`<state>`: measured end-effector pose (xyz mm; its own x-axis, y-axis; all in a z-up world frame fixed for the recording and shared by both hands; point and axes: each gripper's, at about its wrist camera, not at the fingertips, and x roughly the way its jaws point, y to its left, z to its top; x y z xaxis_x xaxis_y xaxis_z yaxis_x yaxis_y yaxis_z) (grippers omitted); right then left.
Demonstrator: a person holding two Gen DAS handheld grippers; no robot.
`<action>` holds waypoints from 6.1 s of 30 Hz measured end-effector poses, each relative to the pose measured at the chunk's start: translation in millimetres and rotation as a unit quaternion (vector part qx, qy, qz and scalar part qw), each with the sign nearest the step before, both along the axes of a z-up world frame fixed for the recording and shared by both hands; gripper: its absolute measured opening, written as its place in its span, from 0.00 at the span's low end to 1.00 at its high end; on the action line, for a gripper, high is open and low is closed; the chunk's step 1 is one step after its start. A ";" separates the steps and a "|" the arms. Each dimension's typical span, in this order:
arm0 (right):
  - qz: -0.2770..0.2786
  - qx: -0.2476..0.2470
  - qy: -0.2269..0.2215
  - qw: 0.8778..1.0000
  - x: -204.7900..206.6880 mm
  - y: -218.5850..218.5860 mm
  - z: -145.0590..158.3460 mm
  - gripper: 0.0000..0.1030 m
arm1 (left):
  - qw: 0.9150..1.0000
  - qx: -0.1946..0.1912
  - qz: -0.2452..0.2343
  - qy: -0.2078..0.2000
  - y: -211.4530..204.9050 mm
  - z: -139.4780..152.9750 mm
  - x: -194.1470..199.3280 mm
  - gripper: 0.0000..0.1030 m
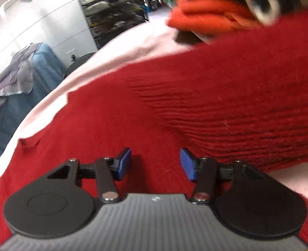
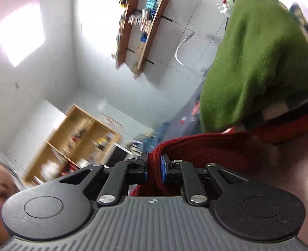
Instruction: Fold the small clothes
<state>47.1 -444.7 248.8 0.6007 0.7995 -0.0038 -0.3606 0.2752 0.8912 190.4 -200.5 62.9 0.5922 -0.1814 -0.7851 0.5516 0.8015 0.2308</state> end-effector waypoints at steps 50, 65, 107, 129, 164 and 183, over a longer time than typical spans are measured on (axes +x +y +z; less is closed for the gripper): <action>0.083 -0.327 0.009 0.941 191.4 346.8 -135.6 0.94 | 0.935 -0.104 0.337 -0.045 263.6 -10.7 -124.8 0.99; -0.014 -0.629 -0.127 0.767 93.6 211.7 -162.9 0.58 | 0.938 -0.056 0.327 -0.098 238.1 -3.7 -19.1 0.70; 0.023 -0.528 -0.086 0.845 23.3 286.6 -182.7 1.00 | 0.802 -0.216 0.544 -0.115 353.1 12.5 -151.7 1.00; 0.027 -0.532 -0.101 0.840 14.3 284.3 -195.9 1.00 | 0.663 -0.347 0.651 -0.128 428.2 -50.6 -199.7 0.53; 0.028 -0.465 -0.083 0.881 20.1 266.3 -196.9 1.00 | 0.916 -0.304 0.262 -0.014 145.7 29.3 -2.0 0.55; -0.029 -0.485 -0.125 0.865 120.4 252.8 -141.0 1.00 | 0.925 -0.171 0.331 -0.079 217.8 6.5 -41.9 0.96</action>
